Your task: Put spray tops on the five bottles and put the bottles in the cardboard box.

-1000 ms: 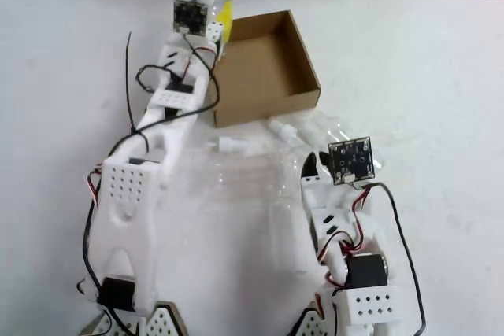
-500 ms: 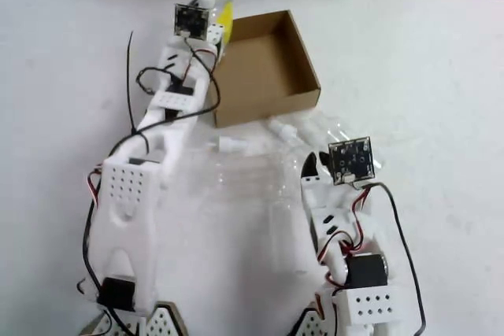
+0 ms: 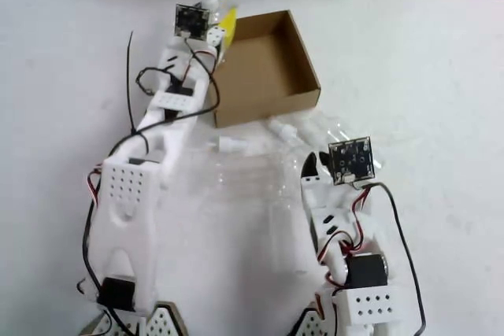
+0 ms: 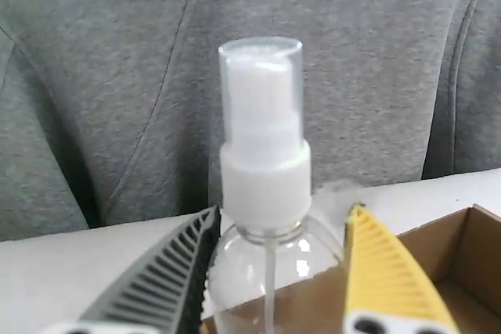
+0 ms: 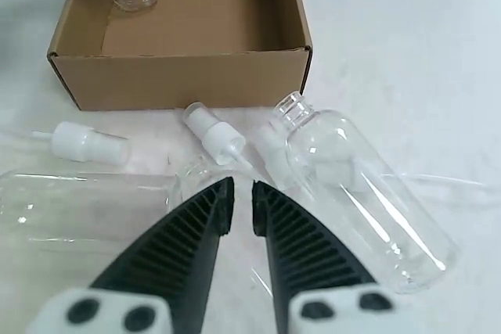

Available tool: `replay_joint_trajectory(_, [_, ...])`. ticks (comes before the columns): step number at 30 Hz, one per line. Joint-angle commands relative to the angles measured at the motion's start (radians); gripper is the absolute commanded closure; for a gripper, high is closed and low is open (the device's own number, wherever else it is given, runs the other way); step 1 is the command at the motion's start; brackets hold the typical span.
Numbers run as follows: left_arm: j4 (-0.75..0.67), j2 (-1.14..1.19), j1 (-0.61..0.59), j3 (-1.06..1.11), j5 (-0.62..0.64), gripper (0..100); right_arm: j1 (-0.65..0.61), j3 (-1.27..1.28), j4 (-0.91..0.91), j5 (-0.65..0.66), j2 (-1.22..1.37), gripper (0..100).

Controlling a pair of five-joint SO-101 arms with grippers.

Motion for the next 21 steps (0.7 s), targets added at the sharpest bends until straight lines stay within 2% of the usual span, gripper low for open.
replay_joint_trajectory(1, [0.003, -0.018, -0.013, -0.011, 0.012, 76, -0.001, -0.003, -0.021, 0.003, -0.008, 98.1])
replay_joint_trajectory(10, [0.101, -0.022, -0.01, 0.005, 0.015, 53, 0.002, -0.003, -0.021, 0.003, -0.008, 98.1])
replay_joint_trajectory(21, [0.152, -0.031, -0.019, -0.003, 0.015, 52, -0.002, -0.003, -0.021, 0.005, -0.008, 98.1])
